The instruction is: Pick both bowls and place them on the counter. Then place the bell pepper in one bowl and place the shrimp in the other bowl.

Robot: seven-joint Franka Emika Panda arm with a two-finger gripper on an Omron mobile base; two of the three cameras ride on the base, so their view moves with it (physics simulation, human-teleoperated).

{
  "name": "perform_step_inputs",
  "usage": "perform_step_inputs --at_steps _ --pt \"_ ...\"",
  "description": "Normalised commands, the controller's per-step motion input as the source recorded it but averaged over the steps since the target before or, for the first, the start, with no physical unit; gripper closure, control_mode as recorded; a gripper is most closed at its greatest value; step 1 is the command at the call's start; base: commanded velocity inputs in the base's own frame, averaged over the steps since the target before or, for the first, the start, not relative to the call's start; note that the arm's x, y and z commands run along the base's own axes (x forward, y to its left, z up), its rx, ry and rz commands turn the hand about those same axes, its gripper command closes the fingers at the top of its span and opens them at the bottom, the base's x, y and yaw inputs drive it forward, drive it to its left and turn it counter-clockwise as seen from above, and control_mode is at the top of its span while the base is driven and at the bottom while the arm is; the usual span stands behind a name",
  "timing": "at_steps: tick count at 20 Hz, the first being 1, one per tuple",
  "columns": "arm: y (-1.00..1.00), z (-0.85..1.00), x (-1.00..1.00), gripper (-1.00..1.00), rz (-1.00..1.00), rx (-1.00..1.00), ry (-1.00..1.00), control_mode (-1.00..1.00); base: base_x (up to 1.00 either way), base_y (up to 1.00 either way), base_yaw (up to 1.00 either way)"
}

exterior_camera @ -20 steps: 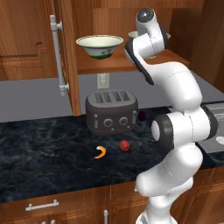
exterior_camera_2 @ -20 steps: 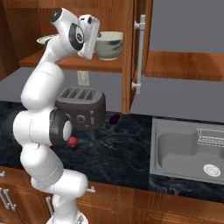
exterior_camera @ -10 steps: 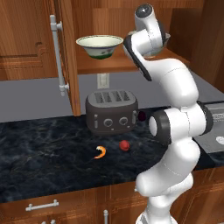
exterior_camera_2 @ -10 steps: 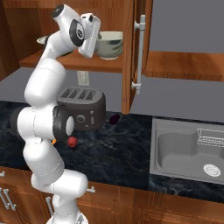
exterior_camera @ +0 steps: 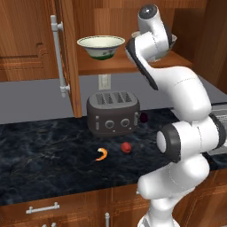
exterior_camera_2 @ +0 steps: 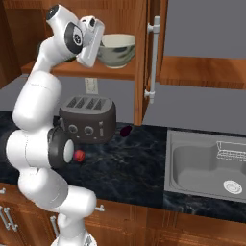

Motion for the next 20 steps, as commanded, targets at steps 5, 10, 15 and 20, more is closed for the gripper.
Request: perform_step_inputs --at_steps 5,10,15,20 --pt "0.28 -0.09 -1.00 1.00 -0.02 0.01 -0.05 -1.00 0.00 0.00 0.00" --pt "0.31 -0.12 -1.00 1.00 0.00 0.00 0.00 -1.00 0.00 0.00 0.00" --pt "0.35 -0.19 -1.00 1.00 0.00 0.00 0.00 -1.00 0.00 0.00 0.00" --pt "0.34 -0.34 -1.00 1.00 0.00 0.00 0.00 -1.00 0.00 0.00 0.00"
